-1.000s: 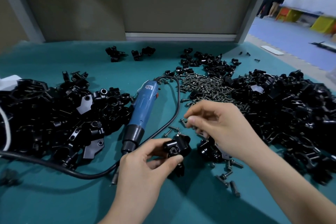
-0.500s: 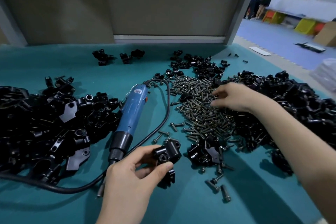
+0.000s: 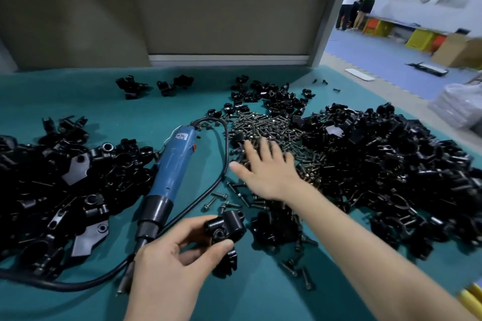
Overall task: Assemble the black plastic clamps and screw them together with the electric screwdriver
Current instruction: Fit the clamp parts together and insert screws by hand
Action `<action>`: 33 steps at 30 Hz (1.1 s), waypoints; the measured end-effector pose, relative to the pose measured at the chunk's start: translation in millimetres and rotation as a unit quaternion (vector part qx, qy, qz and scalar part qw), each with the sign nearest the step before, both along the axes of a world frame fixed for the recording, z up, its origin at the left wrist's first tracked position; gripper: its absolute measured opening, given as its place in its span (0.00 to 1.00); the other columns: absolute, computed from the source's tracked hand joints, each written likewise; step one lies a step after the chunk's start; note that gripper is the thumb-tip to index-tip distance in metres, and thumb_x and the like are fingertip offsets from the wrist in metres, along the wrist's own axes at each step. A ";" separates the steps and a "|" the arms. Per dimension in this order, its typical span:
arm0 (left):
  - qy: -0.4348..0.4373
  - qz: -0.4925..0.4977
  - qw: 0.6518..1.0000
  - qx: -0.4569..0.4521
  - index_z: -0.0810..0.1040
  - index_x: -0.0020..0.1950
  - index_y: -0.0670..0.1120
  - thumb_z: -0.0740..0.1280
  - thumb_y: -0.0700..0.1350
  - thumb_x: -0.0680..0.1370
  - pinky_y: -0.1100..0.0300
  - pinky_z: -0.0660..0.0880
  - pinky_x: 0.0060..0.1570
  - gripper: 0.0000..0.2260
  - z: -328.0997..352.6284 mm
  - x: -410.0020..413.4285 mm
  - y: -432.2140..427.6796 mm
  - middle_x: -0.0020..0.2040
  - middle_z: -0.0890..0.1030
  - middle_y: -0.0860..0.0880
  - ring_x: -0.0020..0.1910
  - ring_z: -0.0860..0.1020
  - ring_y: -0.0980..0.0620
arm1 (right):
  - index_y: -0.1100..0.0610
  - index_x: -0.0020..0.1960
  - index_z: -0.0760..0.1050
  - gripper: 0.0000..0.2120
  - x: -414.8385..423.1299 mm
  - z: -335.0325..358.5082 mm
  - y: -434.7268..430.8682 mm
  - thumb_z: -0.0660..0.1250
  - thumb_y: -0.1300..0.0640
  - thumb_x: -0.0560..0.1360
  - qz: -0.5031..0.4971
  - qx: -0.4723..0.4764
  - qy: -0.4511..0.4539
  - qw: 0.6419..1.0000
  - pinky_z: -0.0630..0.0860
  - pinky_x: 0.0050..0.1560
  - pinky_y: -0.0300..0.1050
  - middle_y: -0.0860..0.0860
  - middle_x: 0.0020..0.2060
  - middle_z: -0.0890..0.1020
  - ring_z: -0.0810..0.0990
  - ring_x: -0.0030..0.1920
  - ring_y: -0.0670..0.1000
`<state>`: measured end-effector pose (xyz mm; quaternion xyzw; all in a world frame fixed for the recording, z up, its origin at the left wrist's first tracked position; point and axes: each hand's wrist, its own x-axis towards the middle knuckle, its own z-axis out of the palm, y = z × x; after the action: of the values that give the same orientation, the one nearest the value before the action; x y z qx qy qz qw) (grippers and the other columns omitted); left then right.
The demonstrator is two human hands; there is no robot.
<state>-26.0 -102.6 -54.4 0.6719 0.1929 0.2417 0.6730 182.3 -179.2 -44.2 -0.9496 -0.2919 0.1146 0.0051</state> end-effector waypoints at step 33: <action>-0.005 -0.004 1.000 0.012 0.85 0.39 0.56 0.77 0.29 0.62 0.71 0.77 0.38 0.20 0.9 1.3 1.8 0.38 0.86 0.50 0.36 0.83 0.57 | 0.51 0.42 0.79 0.05 34.2 23.9 -35.8 0.73 0.53 0.72 -0.034 0.211 -0.021 0.977 0.71 0.42 0.39 0.47 0.42 0.81 0.79 0.43 0.47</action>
<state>-24.7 -100.8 -53.5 0.6797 0.1839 0.2451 0.6665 216.5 -215.0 -20.3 -0.9386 -0.2773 0.0301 0.2031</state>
